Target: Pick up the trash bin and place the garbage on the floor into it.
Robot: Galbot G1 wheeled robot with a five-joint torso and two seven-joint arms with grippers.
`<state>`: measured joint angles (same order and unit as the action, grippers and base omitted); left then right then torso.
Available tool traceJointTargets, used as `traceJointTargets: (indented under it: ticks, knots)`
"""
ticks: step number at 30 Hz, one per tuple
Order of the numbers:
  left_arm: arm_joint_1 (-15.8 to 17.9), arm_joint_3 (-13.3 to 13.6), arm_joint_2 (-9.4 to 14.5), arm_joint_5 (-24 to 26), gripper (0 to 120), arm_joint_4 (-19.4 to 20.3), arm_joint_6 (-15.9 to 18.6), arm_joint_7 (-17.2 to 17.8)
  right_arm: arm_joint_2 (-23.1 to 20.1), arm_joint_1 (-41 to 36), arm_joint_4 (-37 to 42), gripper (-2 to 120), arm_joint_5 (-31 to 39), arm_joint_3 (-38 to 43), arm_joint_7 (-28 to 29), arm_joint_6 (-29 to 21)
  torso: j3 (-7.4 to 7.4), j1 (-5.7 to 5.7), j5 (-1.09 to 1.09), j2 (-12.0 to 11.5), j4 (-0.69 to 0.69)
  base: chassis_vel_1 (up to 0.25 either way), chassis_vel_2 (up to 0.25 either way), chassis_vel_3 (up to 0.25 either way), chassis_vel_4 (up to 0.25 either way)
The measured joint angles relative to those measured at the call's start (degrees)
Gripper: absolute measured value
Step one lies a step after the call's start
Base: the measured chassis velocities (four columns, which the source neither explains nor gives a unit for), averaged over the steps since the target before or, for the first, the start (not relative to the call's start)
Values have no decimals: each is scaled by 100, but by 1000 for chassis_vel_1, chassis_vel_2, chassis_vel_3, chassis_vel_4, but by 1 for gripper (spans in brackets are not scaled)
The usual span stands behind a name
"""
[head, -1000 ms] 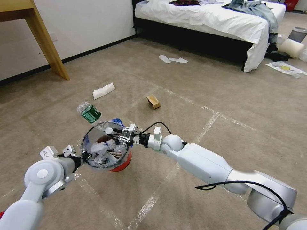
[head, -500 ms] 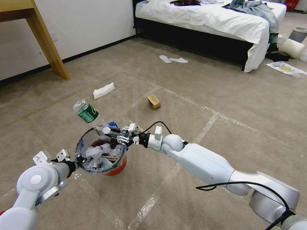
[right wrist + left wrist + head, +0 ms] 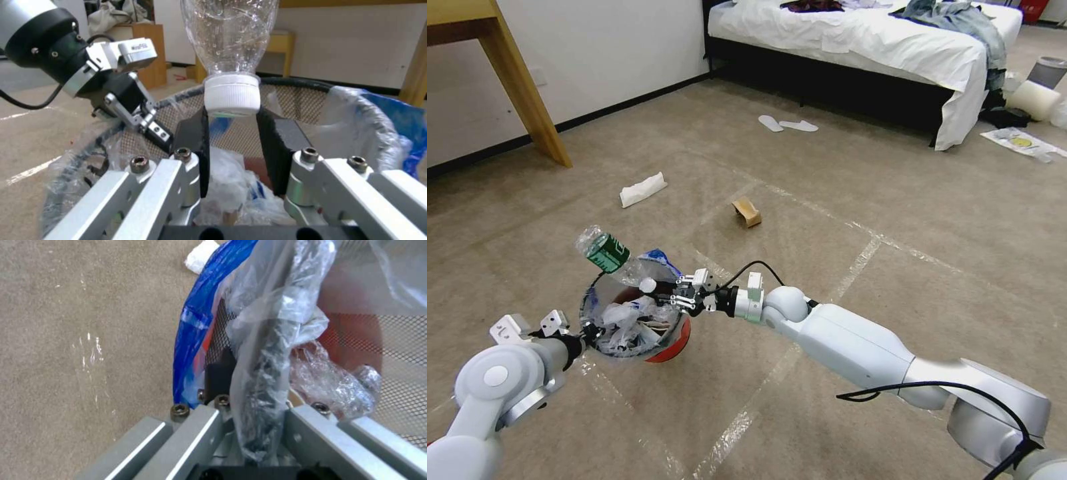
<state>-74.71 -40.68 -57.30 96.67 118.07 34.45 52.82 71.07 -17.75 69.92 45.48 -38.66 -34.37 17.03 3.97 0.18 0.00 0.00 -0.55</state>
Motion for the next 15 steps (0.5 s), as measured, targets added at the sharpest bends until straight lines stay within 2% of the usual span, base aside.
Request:
traceJointTargets:
  ticks: [15]
  knots:
    - [152, 84, 12, 33, 0, -75, -2, 36, 107, 6, -108, 23, -137, -161, -85, 60, 0, 0, 0, 0, 0, 0, 0, 0, 0]
